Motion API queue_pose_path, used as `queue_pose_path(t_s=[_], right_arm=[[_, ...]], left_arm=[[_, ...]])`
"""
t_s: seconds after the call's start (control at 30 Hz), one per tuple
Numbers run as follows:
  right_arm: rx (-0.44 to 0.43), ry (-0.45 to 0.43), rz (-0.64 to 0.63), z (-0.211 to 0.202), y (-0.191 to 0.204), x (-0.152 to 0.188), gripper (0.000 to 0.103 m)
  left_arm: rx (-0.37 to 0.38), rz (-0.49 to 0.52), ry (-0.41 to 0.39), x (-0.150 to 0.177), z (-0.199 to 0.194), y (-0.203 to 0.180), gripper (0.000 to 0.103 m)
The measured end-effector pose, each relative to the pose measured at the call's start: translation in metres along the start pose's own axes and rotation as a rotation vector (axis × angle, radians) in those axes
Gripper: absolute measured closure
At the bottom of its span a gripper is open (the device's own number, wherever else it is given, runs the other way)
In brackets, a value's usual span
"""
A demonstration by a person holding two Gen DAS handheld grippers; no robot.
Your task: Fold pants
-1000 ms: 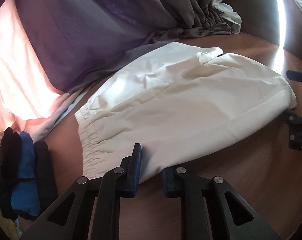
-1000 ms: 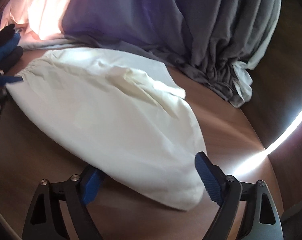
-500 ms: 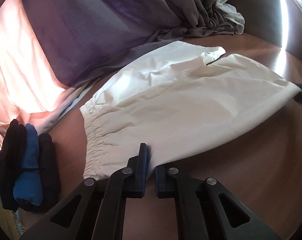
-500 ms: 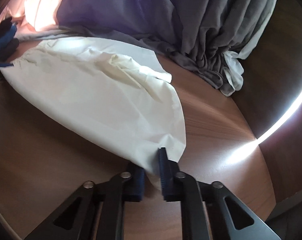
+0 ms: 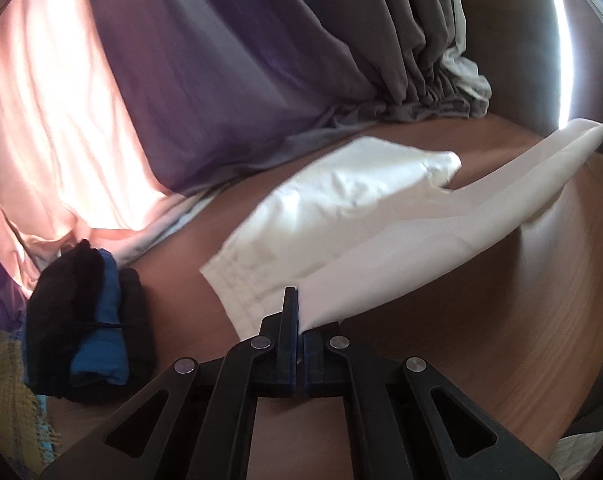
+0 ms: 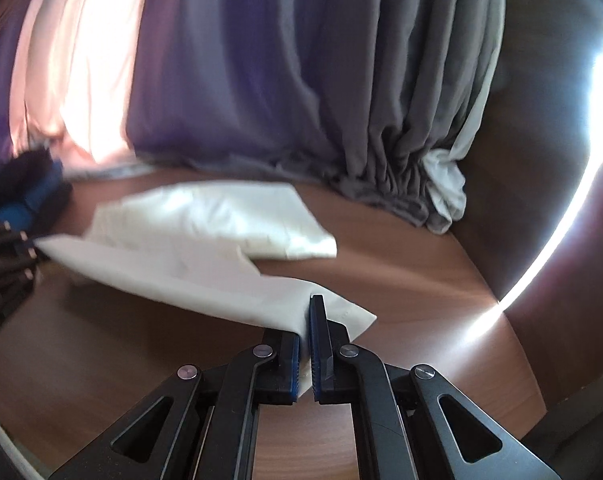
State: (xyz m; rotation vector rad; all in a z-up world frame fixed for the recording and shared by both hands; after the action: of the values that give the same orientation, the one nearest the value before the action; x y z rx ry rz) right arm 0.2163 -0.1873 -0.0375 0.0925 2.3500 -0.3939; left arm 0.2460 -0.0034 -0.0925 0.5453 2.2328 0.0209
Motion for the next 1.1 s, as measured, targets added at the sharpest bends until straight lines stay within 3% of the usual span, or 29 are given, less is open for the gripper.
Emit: queue_pose_path(t_s=[0.23,0.6,0.93,1.1], right_arm=[[-0.042,-0.088,0.009,-0.027,-0.009,-0.028,0.099],[-0.067,-0.078,-0.154,0.012,-0.02,-0.095,0.099],[-0.094,0.023,-0.359,0.088,0.005,-0.154,0.099],[-0.14,0.138,-0.384,0.149,0.011,-0.168,0.099]], left_arm=[[0.02,-0.008,-0.019,-0.017,-0.024,0.009,0.099],[0.086,0.168,0.028,-0.071,0.002,0.01,0.099],[0.07,0.123,0.148,-0.105,0.066,0.036,0.099],[0.063,0.108,0.228,-0.106,0.108,0.042,0.099]])
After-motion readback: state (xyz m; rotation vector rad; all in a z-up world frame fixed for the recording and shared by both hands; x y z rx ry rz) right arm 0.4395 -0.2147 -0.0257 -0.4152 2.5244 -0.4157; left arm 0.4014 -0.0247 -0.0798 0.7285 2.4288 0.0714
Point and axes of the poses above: each gripper's, at about its wrist camera, not at the fingertips, and z roughly the way its jaws point, y to its left, x to its underside, the point moved 2 cm from there along z, roughly the way its jaws point, and after that the axes turned 5 degrees about -z, right-handed, at the moved point
